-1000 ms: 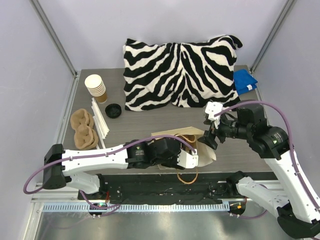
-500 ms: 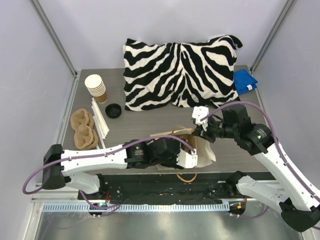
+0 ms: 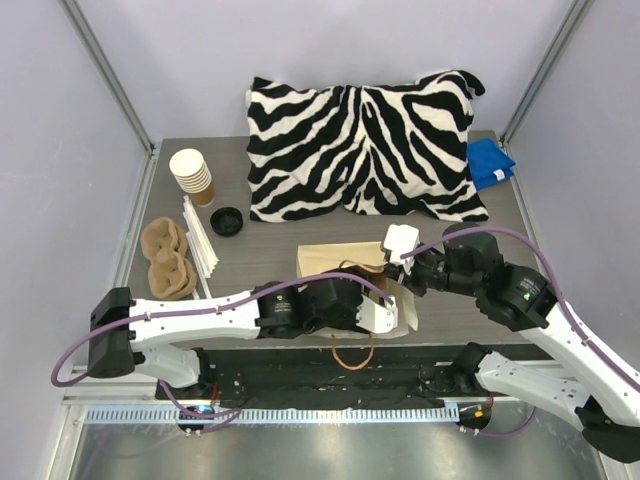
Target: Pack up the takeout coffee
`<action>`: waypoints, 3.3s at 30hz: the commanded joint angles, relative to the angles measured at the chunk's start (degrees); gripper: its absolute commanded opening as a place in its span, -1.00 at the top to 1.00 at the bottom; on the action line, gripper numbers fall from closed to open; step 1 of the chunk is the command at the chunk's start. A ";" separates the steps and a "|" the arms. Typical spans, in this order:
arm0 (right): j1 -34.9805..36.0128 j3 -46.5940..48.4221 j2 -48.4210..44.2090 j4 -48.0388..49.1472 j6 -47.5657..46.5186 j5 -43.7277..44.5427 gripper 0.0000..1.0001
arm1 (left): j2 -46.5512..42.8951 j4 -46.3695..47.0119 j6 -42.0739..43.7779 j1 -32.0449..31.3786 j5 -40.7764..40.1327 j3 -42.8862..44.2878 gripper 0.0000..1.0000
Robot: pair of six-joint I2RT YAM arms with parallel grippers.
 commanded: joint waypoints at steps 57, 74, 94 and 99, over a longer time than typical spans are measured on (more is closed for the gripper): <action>1.57 2.18 6.49 5.74 15.09 -0.47 0.98 | 7.22 1.44 3.35 6.80 4.43 1.47 1.00; 1.31 5.17 12.91 3.54 16.85 -4.70 0.98 | 14.33 -8.60 3.69 13.49 16.91 8.08 1.00; -2.38 6.93 18.44 2.84 15.09 -8.65 0.98 | 21.36 -4.82 6.94 19.11 27.72 5.09 1.00; -2.91 7.63 19.67 2.40 14.92 -8.92 0.98 | 23.73 -5.26 7.65 19.90 28.60 4.21 1.00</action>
